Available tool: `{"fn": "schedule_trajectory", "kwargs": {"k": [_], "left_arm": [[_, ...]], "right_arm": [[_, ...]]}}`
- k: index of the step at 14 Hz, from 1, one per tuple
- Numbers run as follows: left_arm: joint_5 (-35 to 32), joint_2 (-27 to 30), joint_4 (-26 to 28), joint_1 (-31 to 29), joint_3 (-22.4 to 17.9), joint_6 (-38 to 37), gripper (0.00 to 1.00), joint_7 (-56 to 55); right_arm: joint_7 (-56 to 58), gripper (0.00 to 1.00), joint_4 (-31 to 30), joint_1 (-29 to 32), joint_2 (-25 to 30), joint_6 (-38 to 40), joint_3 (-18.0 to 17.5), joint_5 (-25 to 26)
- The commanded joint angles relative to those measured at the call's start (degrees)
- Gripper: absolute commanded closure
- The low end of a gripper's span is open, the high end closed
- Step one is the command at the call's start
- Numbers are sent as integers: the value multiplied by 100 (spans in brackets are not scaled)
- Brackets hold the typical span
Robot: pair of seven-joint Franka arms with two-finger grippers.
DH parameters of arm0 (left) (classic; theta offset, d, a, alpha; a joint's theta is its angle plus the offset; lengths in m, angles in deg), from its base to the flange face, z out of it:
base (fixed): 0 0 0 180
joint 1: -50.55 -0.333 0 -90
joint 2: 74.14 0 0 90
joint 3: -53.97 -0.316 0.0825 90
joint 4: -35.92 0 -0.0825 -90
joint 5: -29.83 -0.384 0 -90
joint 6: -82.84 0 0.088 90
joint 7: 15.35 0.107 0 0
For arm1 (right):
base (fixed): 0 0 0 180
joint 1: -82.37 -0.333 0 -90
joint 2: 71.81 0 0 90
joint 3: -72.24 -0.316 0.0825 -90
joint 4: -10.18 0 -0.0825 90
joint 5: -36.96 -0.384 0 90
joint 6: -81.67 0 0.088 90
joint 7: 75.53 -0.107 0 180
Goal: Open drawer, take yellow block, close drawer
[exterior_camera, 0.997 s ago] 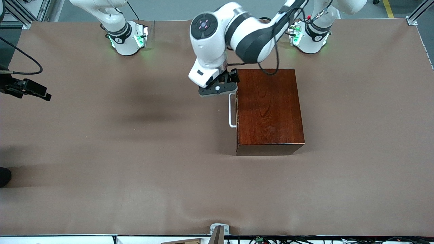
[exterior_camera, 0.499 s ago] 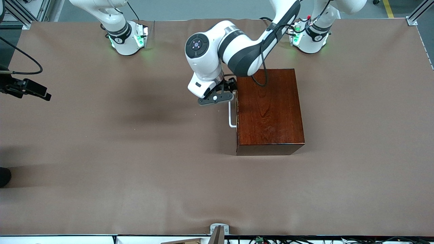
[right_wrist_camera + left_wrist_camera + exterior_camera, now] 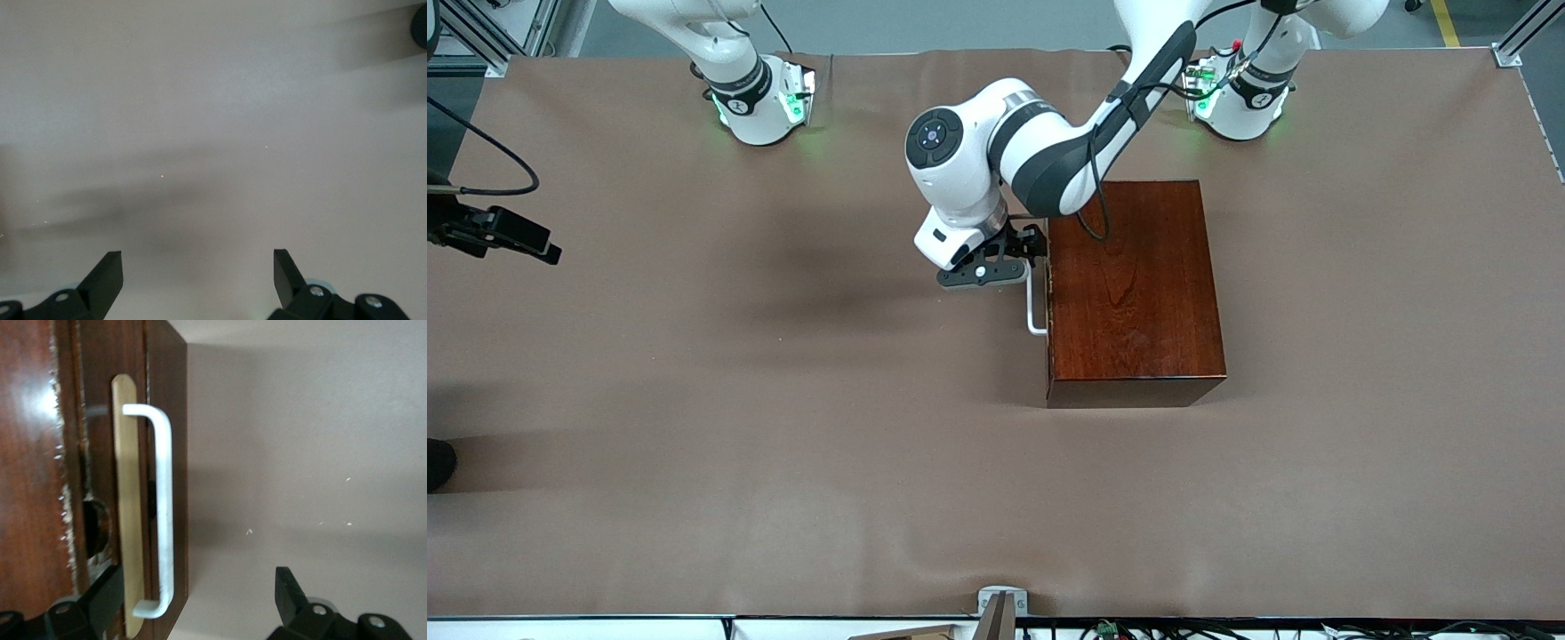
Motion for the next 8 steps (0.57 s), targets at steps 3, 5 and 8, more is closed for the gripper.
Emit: {"fn": "schedule_trajectory", "kwargs": {"k": [3,5,8], "left_arm": [[-156,-203,30,1,-13,367,0,295],[-155,-203,83,-16,-13,385,0,419],[-164,-203,162,-17,-22,376,0,445]], "right_arm": [[-1,0,13,-12,49,32,11,-64],[-1,0,13,-12,49,32,11,-64],[-2,0,5,-21,49,41,11,-64]]}}
